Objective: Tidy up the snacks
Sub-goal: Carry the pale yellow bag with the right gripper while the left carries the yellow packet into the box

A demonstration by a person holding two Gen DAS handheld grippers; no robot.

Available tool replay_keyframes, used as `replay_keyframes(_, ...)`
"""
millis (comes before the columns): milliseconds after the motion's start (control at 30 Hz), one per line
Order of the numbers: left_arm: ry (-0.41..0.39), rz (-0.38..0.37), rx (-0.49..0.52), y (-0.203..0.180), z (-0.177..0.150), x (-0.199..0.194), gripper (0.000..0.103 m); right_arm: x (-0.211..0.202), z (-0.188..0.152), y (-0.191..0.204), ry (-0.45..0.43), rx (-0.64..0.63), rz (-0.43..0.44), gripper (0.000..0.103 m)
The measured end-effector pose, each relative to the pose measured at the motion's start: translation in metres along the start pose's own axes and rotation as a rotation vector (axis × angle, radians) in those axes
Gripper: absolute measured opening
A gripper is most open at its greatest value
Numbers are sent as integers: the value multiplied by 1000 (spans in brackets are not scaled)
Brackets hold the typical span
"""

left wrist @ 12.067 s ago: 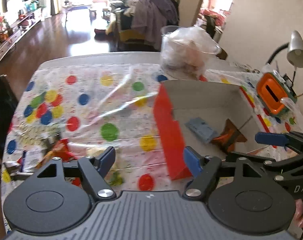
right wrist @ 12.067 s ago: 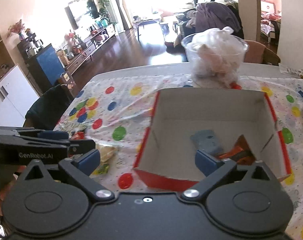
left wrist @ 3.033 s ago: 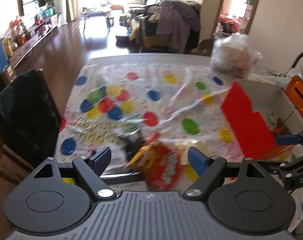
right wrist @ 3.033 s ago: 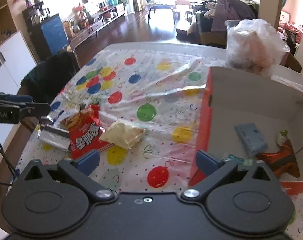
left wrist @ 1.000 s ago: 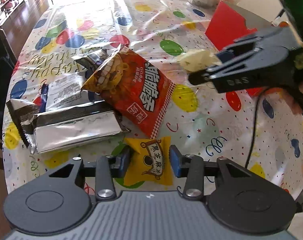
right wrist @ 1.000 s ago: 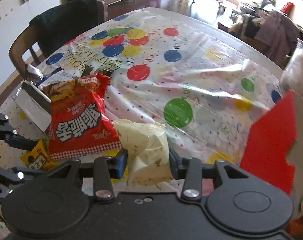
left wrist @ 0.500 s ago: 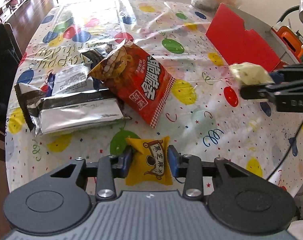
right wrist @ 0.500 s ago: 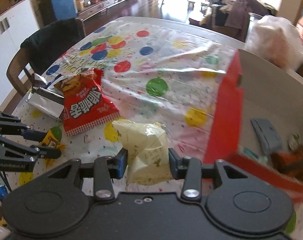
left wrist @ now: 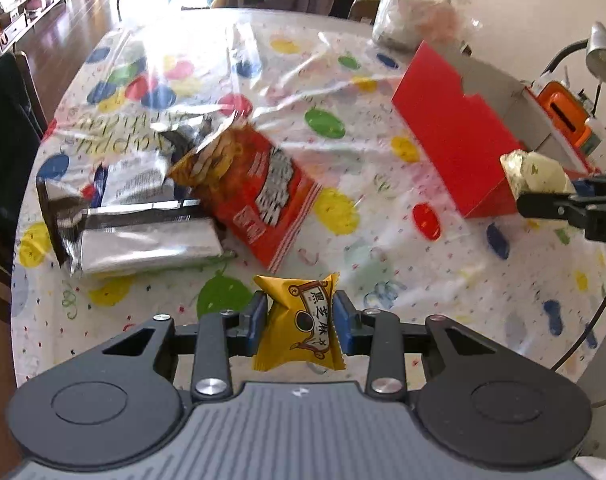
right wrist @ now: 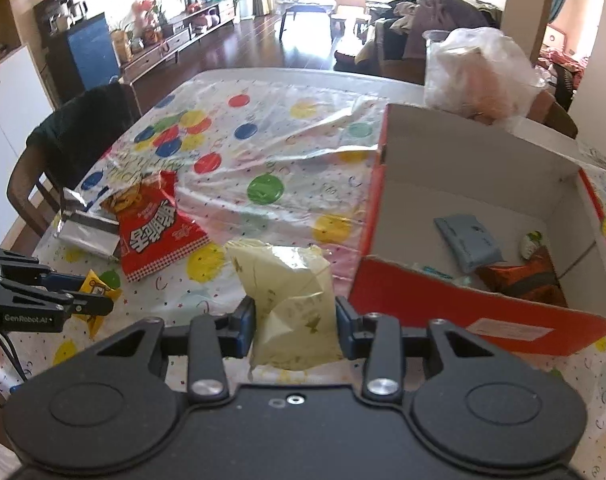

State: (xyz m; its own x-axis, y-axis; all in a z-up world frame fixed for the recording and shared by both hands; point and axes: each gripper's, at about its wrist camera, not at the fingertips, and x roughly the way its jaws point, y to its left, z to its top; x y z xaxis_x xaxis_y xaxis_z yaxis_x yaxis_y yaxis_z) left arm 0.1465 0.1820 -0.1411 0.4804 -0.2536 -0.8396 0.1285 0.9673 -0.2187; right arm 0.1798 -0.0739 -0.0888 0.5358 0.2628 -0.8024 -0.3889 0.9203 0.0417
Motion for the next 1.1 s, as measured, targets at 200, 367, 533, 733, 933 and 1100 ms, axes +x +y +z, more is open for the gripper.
replay_keyframes(200, -56, -22, 8, -21, 18, -17, 34, -18, 7, -16, -47, 25, -12, 38)
replay_keyframes(367, -101, -38, 32, -44, 35, -29, 34, -32, 16, -36, -87, 40, -28, 38)
replay_keyframes(533, -138, -56, 63, -72, 54, -35, 34, -42, 25, -62, -114, 56, -54, 38)
replay_keyframes(733, -180, -84, 107, -111, 81, -37, 34, -50, 30, -103, -135, 81, -97, 38)
replay_keyframes(933, -211, -91, 165, -157, 107, -31, 34, -50, 34, -150, -143, 118, -140, 38)
replay_keyframes(1100, -202, -88, 188, -188, 126, -16, 34, -44, 34, -185, -130, 130, -160, 38)
